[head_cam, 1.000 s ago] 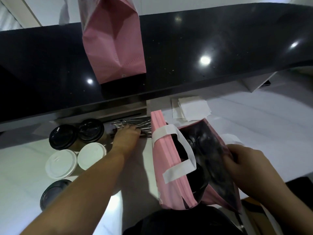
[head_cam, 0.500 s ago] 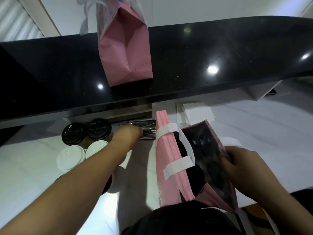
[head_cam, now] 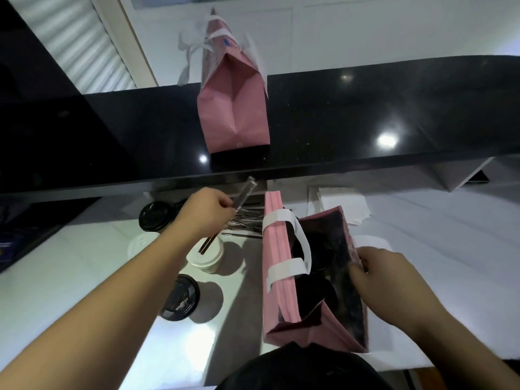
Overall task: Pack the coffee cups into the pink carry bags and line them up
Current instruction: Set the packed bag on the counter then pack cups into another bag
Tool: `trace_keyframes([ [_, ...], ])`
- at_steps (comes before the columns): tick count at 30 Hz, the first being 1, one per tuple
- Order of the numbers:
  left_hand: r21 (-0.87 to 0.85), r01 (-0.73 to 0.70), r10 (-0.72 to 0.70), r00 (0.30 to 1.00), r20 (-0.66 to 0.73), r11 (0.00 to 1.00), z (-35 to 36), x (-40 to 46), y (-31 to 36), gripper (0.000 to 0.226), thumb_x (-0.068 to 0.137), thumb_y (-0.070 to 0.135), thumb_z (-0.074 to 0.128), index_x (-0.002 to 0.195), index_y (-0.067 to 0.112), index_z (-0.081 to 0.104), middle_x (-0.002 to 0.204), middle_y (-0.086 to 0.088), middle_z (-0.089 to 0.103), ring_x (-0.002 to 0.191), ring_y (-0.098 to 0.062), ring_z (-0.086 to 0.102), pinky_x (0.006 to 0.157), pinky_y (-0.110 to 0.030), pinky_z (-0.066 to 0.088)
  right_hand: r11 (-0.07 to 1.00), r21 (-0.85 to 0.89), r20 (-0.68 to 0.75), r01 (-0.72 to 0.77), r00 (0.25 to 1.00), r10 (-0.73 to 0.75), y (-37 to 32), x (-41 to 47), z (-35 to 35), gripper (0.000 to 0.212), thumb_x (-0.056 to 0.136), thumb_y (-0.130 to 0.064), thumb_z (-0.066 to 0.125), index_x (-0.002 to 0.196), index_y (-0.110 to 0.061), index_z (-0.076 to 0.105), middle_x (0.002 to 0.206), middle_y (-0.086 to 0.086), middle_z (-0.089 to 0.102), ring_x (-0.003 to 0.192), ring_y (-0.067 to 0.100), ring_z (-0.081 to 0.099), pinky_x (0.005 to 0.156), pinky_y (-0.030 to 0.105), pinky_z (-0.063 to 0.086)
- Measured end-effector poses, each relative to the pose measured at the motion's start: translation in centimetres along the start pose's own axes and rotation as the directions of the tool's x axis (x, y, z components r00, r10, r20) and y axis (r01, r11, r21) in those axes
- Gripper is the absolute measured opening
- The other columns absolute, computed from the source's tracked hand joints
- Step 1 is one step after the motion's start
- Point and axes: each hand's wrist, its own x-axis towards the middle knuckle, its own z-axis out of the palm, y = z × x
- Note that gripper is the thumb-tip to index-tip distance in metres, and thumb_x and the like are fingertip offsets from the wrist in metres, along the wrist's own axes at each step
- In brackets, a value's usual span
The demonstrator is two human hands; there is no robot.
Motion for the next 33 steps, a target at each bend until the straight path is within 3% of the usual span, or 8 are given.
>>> trace_keyframes([
  [7, -0.139, -0.014, 0.02, 0.999, 0.045, 0.99, -4.6, -5.4, 3.9, 0.007, 0.084, 0.032, 0.08, 0.078, 0.033, 0.08, 0.068, 0.002, 0.075, 0.058, -0.018, 0.067, 0.06, -0.043, 0.055, 0.999, 0.028, 0.023, 0.043, 0.999, -0.043, 0.1, 0.3, -0.2, 0.037, 0.1, -0.031, 0.049, 0.067, -0.015, 0.055, 0.056, 0.002, 0.059, 0.053, 0.019, 0.058, 0.046, 0.031, 0.037],
  [10, -0.243, -0.019, 0.064, 0.982, 0.178, 0.97, -5.2, -7.5, 7.4, 0.001, 0.083, 0.034, 0.083, 0.082, 0.033, 0.082, 0.076, 0.001, 0.079, 0.075, -0.028, 0.076, 0.071, -0.047, 0.062, 0.998, 0.044, 0.027, 0.043, 0.999, -0.045, 0.2, 0.3, -0.5, 0.035, 0.098, -0.029, 0.05, 0.067, -0.012, 0.053, 0.055, 0.003, 0.06, 0.054, 0.021, 0.06, 0.045, 0.031, 0.037],
  [13, -0.122, -0.085, 0.122, 0.933, 0.339, 0.989, -4.1, -8.7, 10.8, 0.005, 0.083, 0.037, 0.081, 0.079, 0.035, 0.083, 0.072, 0.006, 0.077, 0.062, -0.01, 0.072, 0.055, -0.024, 0.056, 0.997, 0.061, 0.047, 0.037, 0.998, -0.04, 0.4, 0.3, -0.8, 0.034, 0.098, -0.028, 0.049, 0.07, -0.011, 0.056, 0.057, 0.003, 0.063, 0.056, 0.021, 0.063, 0.05, 0.035, 0.045],
  [16, -0.014, -0.119, 0.112, 0.879, 0.463, 0.993, -1.6, -9.3, 13.4, 0.014, 0.084, 0.034, 0.079, 0.072, 0.027, 0.082, 0.068, 0.004, 0.075, 0.059, -0.012, 0.068, 0.057, -0.036, 0.056, 0.996, 0.076, 0.059, 0.039, 0.997, -0.044, 0.4, 0.2, -1.0, 0.032, 0.098, -0.027, 0.048, 0.073, -0.009, 0.059, 0.059, 0.004, 0.065, 0.058, 0.021, 0.065, 0.054, 0.037, 0.051],
  [19, 0.101, -0.143, 0.075, 0.868, 0.492, 0.985, 1.0, -8.9, 15.5, 0.03, 0.085, 0.029, 0.075, 0.055, 0.027, 0.074, 0.056, 0.008, 0.067, 0.052, -0.01, 0.062, 0.051, -0.029, 0.051, 0.996, 0.082, 0.071, 0.042, 0.996, -0.048, 0.4, 0.0, -1.0, 0.033, 0.099, -0.03, 0.048, 0.076, -0.009, 0.06, 0.063, 0.005, 0.067, 0.061, 0.022, 0.066, 0.058, 0.039, 0.053],
  [23, 0.218, -0.16, 0.034, 0.87, 0.492, 0.963, 3.8, -7.7, 17.7, 0.018, 0.087, 0.026, 0.072, 0.089, 0.01, 0.081, 0.084, -0.01, 0.078, 0.082, -0.028, 0.076, 0.079, -0.044, 0.064, 0.994, 0.1, 0.083, 0.04, 0.995, -0.048, 0.5, 0.0, -1.1, 0.035, 0.101, -0.031, 0.048, 0.075, -0.01, 0.06, 0.065, 0.005, 0.067, 0.062, 0.023, 0.067, 0.06, 0.042, 0.057],
  [28, 0.327, -0.194, 0.006, 0.867, 0.498, 0.925, 6.8, -6.3, 19.0, 0.017, 0.097, 0.017, 0.067, 0.1, 0.003, 0.076, 0.078, -0.004, 0.066, 0.069, -0.022, 0.062, 0.055, -0.028, 0.049, 0.992, 0.127, 0.074, 0.02, 0.997, -0.03, 1.0, 0.2, -1.4, 0.036, 0.101, -0.028, 0.047, 0.071, -0.011, 0.058, 0.063, 0.005, 0.067, 0.059, 0.022, 0.068, 0.058, 0.04, 0.056],
  [33, 0.238, -0.091, -0.049, 0.85, 0.524, 0.967, 8.6, -6.6, 18.6, 0.025, 0.1, 0.019, 0.059, 0.098, 0.0, 0.075, 0.089, -0.017, 0.072, 0.079, -0.032, 0.067, 0.075, -0.037, 0.056, 0.992, 0.125, 0.078, -0.005, 0.997, -0.005, 1.9, 0.3, -1.3, 0.036, 0.101, -0.025, 0.047, 0.068, -0.013, 0.057, 0.061, 0.003, 0.065, 0.054, 0.016, 0.066, 0.045, 0.027, 0.046],
])
